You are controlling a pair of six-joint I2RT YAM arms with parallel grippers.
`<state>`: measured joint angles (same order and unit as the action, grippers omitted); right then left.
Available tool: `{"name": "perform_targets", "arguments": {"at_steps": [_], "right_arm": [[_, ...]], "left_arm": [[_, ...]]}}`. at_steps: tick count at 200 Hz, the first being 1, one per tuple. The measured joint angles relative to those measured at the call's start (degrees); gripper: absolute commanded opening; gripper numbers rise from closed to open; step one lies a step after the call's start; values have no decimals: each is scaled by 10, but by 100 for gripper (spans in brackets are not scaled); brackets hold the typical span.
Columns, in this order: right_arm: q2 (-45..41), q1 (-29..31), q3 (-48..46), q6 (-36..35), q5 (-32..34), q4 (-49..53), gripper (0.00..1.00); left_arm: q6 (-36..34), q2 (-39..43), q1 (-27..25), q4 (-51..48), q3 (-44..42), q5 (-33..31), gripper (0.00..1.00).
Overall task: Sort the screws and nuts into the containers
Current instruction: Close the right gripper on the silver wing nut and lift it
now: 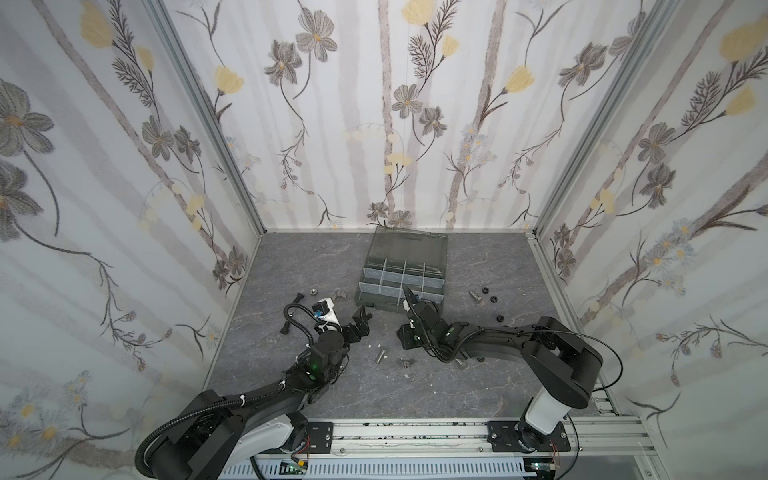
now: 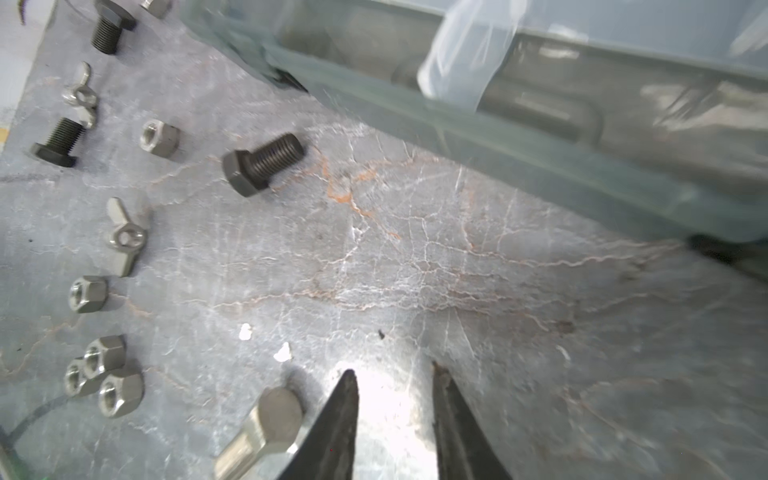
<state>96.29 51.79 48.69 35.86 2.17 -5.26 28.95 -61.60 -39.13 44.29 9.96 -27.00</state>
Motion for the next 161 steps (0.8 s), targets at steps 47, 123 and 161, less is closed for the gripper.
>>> {"name": "perform_targets", "arguments": {"at_steps": [47, 123, 161], "right_arm": [[-75, 14, 8, -51, 3, 106, 52], [-97, 31, 10, -184, -57, 215, 55], [-78, 32, 31, -252, -79, 233, 54]], "left_arm": [[5, 4, 0, -2, 0, -1, 100], [26, 82, 5, -68, 12, 2, 100], [44, 156, 13, -139, 16, 5, 100]]}}
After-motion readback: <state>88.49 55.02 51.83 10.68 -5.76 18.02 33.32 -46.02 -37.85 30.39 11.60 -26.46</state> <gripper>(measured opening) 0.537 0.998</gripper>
